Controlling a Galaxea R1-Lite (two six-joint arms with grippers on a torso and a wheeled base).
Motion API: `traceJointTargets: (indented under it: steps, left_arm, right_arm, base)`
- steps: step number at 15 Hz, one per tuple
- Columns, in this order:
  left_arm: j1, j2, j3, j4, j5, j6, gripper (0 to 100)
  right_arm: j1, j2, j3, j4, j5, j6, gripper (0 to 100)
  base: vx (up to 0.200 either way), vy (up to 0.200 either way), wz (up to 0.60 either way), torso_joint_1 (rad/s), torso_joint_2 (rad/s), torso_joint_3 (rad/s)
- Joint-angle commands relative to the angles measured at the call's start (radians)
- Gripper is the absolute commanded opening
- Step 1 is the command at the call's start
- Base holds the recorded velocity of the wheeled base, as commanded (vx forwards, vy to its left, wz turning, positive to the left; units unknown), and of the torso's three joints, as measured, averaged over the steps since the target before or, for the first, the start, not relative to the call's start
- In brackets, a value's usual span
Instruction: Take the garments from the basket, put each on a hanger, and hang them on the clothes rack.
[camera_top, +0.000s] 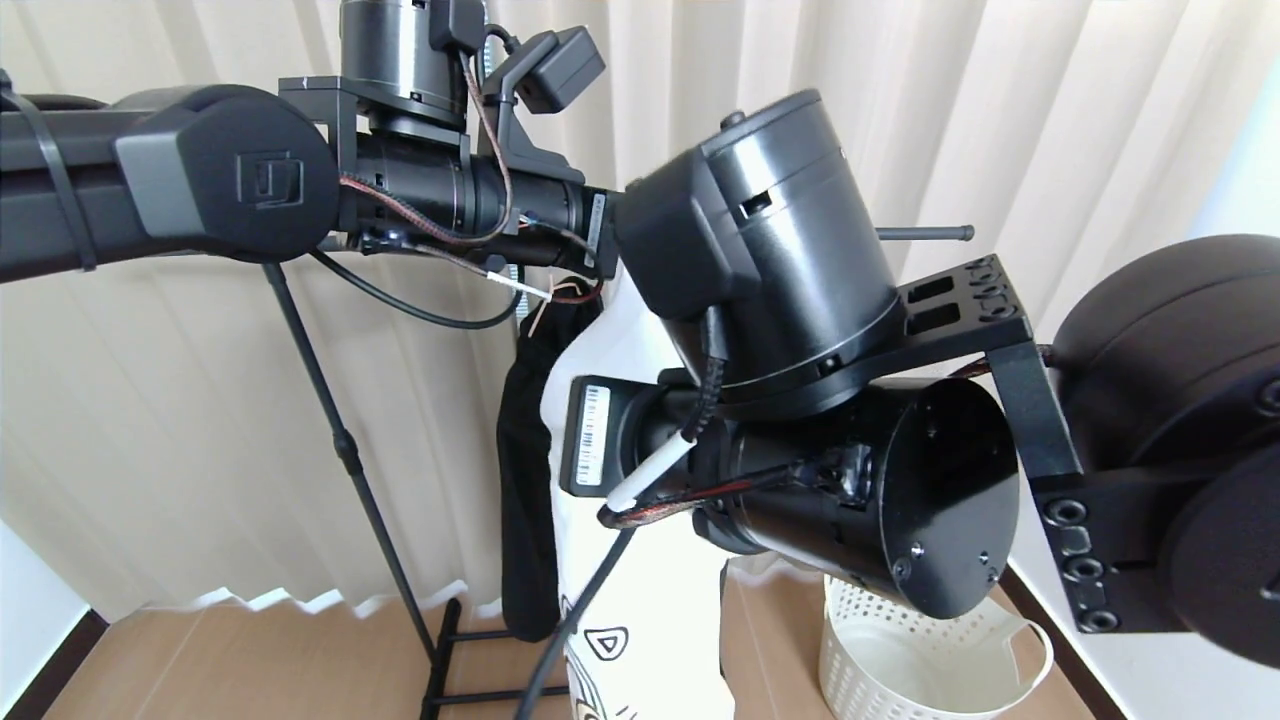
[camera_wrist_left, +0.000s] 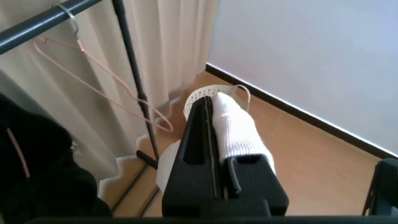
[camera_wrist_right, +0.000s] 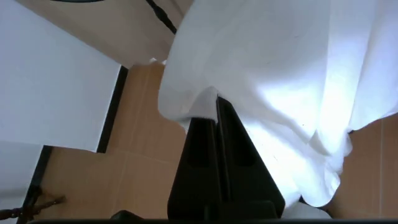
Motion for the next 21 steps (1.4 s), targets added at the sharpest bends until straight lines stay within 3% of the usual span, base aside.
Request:
traceJointTargets:
  steps: [1, 3, 4, 6, 8, 10, 11, 12, 14, 16, 18, 21]
  left_arm:
    - [0.029, -0.004, 0.005, 0.007, 0.072, 0.003, 0]
    - [0.051, -0.015, 0.019, 0.056, 0.189, 0.01, 0]
    - [0.058, -0.026, 0.022, 0.084, 0.206, 0.015, 0]
    - [0.071, -0.072, 0.028, 0.283, 0.293, 0.049, 0]
    - [0.063, -0.123, 0.061, 0.406, 0.388, 0.053, 0]
    - [0.061, -0.149, 0.093, 0.429, 0.402, 0.052, 0]
    - [0.035, -0.224, 0.202, 0.449, 0.404, 0.055, 0]
    - [0.022, -0.241, 0.231, 0.458, 0.404, 0.055, 0]
    - [-0.104, -0.297, 0.396, 0.483, 0.398, 0.024, 0]
    - [-0.222, -0.293, 0.433, 0.478, 0.399, -0.106, 0]
    - [-0.342, -0.228, 0.396, 0.426, 0.393, -0.312, 0]
    - [-0.413, -0.146, 0.347, 0.311, 0.405, -0.471, 0]
  right_arm:
    - [-0.064, -0.052, 0.048, 0.058, -0.003, -0.074, 0]
    - [-0.152, -0.053, 0.066, 0.064, -0.036, -0.138, 0]
    - [-0.179, -0.05, 0.068, 0.063, -0.059, -0.152, 0]
    - [-0.279, -0.039, 0.057, 0.032, -0.088, -0.196, 0]
    - [-0.336, -0.002, 0.02, -0.029, -0.088, -0.218, 0]
    - [-0.351, 0.021, -0.008, -0.06, -0.085, -0.216, 0]
    - [-0.368, 0.07, -0.034, -0.166, -0.075, -0.215, 0]
    - [-0.369, 0.083, -0.034, -0.203, -0.068, -0.216, 0]
    - [-0.365, 0.139, -0.037, -0.355, -0.056, -0.213, 0]
    - [-0.356, 0.156, -0.034, -0.427, -0.056, -0.196, 0]
    - [-0.329, 0.156, -0.034, -0.471, -0.056, -0.164, 0]
    - [-0.325, 0.151, -0.026, -0.471, -0.056, -0.144, 0]
  base:
    - [0.0, 0.0, 0.0, 0.0, 0.0, 0.0]
    - [0.0, 0.0, 0.0, 0.0, 0.0, 0.0]
    - [0.0, 0.0, 0.0, 0.0, 0.0, 0.0]
    - [0.0, 0.0, 0.0, 0.0, 0.0, 0.0]
    - [0.0, 0.0, 0.0, 0.0, 0.0, 0.0]
    - [0.0, 0.0, 0.0, 0.0, 0.0, 0.0]
    - [0.0, 0.0, 0.0, 0.0, 0.0, 0.0]
    - [0.0, 0.0, 0.0, 0.0, 0.0, 0.0]
    - [0.0, 0.0, 0.0, 0.0, 0.0, 0.0]
    - [0.0, 0.0, 0.0, 0.0, 0.0, 0.0]
    - [0.0, 0.0, 0.0, 0.0, 0.0, 0.0]
    - [0.0, 0.0, 0.0, 0.0, 0.0, 0.0]
